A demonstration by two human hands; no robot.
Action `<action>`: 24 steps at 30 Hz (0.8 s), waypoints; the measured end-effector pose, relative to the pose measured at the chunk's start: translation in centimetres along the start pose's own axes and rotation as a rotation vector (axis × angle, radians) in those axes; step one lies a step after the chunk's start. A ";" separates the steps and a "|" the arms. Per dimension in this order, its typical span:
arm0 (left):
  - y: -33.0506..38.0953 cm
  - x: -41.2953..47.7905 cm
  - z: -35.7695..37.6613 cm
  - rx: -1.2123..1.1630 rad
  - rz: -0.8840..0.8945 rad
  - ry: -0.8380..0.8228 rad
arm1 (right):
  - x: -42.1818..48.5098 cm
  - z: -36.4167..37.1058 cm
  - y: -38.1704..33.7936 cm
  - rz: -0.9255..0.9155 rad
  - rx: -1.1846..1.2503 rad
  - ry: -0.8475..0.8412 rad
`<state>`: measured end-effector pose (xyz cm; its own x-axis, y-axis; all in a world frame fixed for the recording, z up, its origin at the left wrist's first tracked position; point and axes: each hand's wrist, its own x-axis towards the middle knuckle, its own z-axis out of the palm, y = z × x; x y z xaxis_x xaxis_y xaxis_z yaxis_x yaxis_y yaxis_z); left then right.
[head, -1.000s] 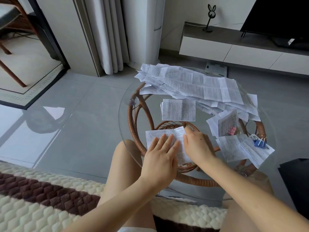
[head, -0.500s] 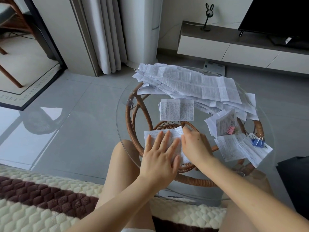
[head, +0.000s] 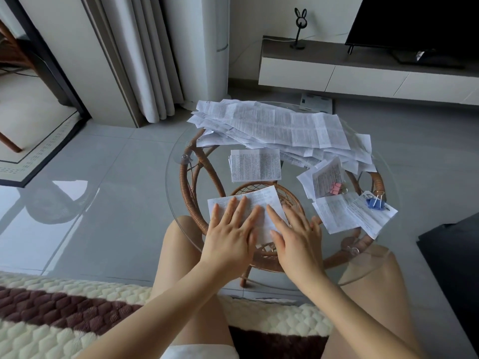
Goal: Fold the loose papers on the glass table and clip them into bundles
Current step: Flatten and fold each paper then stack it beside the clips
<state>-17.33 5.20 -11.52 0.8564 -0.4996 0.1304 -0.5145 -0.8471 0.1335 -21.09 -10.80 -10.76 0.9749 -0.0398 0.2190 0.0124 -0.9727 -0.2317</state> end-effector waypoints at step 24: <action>0.5 -6.2 -2.8 0.047 0.304 0.080 | -6.9 -4.2 1.1 -0.537 -0.145 -0.040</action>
<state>-23.06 8.36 -9.54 0.6565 -0.7168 0.2347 -0.7421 -0.6695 0.0311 -28.79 -12.53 -8.51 0.8478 0.4760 0.2341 0.4817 -0.8756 0.0359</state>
